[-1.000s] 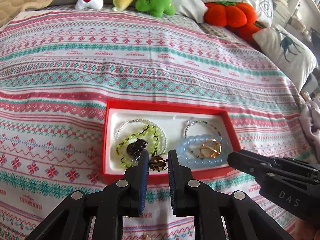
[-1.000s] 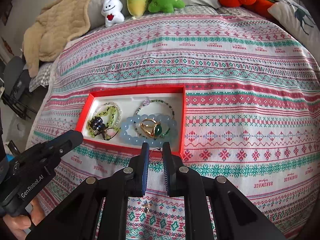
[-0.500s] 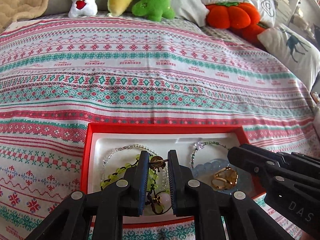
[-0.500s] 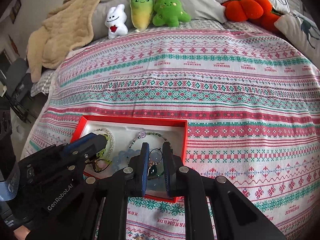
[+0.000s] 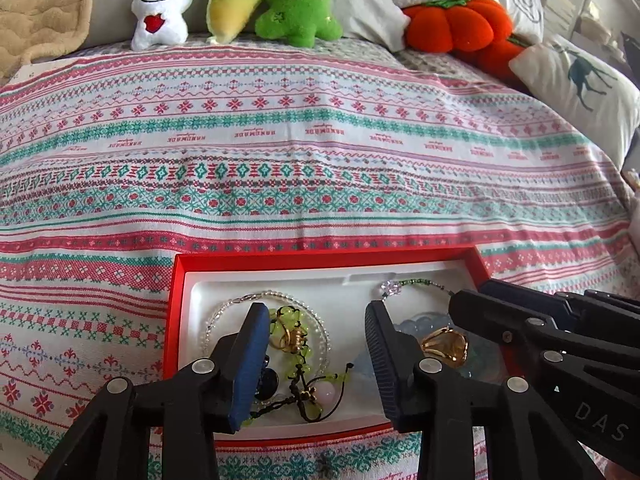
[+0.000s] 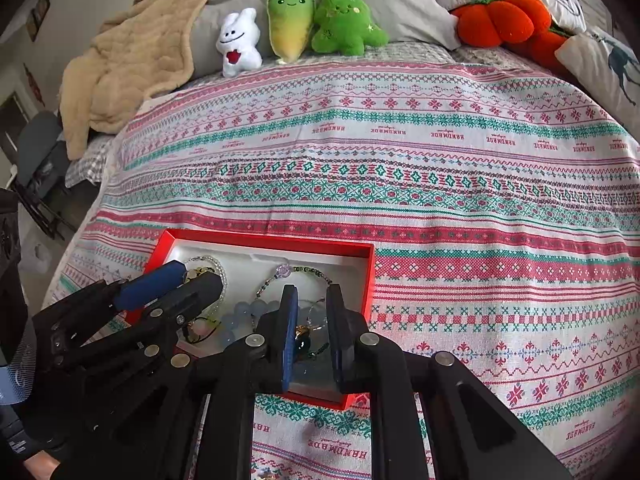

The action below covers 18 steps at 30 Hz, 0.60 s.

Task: Organize jewelry
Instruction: 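Lower both pieces into the red box and open both tools, then move the left tool to another small gold charm and grasp it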

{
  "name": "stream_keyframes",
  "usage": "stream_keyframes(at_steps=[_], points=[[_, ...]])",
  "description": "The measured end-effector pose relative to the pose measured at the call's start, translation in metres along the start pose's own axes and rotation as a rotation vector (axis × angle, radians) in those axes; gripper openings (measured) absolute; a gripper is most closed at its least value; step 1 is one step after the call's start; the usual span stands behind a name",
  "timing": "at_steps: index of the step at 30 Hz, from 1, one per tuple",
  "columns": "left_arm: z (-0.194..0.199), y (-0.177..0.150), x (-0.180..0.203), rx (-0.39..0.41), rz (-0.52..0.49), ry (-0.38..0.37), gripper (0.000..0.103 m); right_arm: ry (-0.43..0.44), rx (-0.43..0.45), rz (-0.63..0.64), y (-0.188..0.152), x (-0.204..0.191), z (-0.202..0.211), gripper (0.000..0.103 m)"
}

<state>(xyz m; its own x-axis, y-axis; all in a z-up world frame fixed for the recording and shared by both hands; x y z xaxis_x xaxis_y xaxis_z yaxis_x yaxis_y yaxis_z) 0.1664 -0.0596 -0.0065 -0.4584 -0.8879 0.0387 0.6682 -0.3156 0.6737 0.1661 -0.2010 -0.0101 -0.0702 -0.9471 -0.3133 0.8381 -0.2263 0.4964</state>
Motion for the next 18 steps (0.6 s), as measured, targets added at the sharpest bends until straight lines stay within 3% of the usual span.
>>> stream_keyframes(at_steps=[3,9,11,14,18], points=[[0.008,0.000,0.001,0.004,-0.006,0.009,0.050,0.009,0.005,-0.004,-0.001,0.001,0.008,0.036],[0.023,-0.005,0.000,-0.027,0.003,0.036,0.061,-0.011,0.004,-0.017,-0.004,0.004,0.023,0.036],[0.028,-0.009,-0.001,-0.046,0.010,0.045,0.070,-0.020,-0.007,-0.028,-0.006,0.007,0.027,0.041],[0.032,-0.018,-0.003,-0.100,0.025,0.058,0.081,-0.031,-0.020,-0.057,-0.010,0.012,0.033,0.057],[0.035,-0.033,-0.005,-0.183,0.059,0.050,0.083,-0.045,-0.053,-0.103,-0.017,0.021,0.041,0.060]])
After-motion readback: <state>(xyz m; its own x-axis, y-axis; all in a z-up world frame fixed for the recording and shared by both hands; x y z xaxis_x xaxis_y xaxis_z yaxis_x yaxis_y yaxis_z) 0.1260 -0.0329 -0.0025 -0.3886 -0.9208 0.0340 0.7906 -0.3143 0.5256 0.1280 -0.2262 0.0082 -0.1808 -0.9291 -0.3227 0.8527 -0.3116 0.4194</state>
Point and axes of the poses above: each gripper's, at about its wrist camera, not at the fingertips, and z roughly against the way its jaws point, x to its right, y to its top, the point moved 4 cm from there along -z, roughly the way its jaws point, and after that the axes turned 11 degrees about -z, right-handed, at the moved point
